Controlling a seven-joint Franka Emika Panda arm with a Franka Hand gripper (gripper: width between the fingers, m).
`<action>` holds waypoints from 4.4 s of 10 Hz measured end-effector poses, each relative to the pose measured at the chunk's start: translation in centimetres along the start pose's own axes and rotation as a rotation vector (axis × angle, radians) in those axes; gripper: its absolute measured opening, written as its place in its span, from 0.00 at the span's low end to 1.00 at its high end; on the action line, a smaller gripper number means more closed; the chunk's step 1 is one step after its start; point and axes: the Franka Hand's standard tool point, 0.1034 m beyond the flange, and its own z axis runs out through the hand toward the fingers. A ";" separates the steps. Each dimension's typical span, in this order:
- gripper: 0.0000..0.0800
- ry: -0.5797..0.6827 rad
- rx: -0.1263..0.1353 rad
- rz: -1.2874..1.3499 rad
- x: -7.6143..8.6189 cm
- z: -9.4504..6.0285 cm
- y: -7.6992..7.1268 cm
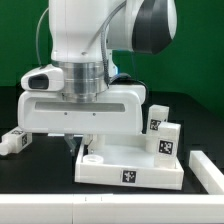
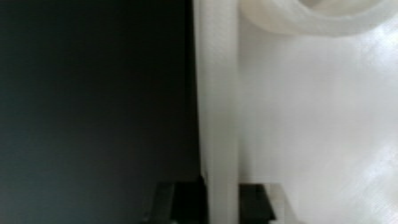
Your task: Assemble square table
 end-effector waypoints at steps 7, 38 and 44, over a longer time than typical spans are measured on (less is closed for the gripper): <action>0.07 0.012 -0.091 -0.669 4.6 -0.4 -2.1; 0.52 0.042 -0.239 -1.360 14.5 -1.4 -10.0; 0.81 0.052 -0.238 -1.041 14.7 -6.1 -7.9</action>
Offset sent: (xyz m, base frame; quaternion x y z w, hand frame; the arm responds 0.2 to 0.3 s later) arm 0.0000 0.0000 0.0000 0.0000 0.0000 -0.1296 0.9916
